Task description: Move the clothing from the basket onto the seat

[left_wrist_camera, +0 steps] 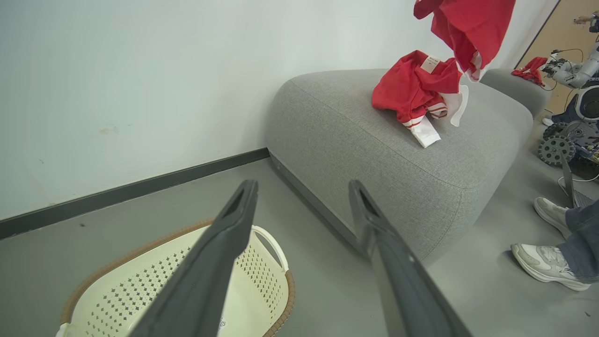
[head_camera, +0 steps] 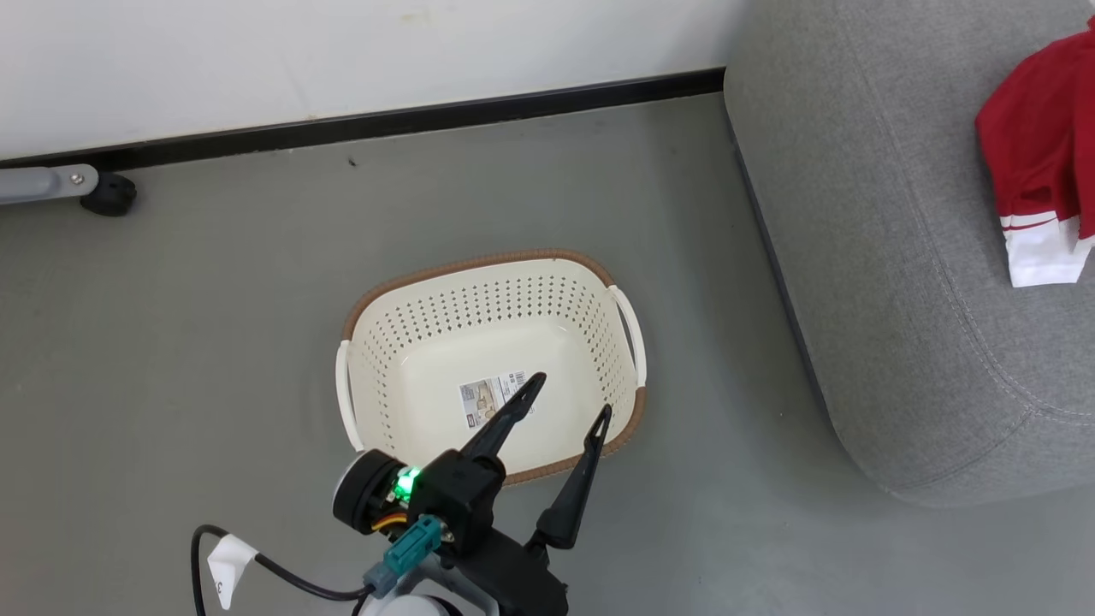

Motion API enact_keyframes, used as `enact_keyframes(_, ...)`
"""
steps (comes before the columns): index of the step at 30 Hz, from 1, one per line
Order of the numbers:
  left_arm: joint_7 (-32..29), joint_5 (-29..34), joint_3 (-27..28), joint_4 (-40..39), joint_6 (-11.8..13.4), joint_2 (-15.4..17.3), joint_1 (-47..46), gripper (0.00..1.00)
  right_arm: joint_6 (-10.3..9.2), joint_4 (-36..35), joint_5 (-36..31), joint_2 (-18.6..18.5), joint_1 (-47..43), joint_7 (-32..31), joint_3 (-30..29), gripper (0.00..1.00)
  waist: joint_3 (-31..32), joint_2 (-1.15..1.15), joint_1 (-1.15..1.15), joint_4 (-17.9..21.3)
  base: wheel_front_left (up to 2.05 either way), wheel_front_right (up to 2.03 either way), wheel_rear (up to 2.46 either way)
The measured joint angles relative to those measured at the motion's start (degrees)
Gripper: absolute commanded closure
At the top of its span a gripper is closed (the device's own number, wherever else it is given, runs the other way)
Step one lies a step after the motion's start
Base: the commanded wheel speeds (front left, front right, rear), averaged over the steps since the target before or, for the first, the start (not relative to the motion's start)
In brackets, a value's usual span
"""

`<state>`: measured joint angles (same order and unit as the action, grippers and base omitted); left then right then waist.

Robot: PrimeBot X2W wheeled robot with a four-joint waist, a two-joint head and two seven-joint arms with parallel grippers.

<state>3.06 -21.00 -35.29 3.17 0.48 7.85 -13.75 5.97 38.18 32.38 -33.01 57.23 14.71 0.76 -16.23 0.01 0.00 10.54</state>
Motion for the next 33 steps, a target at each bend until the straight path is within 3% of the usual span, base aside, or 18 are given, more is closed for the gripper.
enact_keyframes(18,-3.23,1.75,1.10,-4.44,0.62,4.85,0.14,0.00,0.08,12.58,3.02,-3.34,7.75,0.01,-5.57,1.00,-6.68,0.00,0.00,2.02,0.00,0.00,0.00)
enact_keyframes(33,-7.31,3.71,1.11,-9.37,1.26,7.51,0.12,0.00,0.30,17.77,3.58,-2.05,8.39,0.01,-7.45,1.00,-14.52,0.00,0.01,4.60,0.00,0.00,0.00)
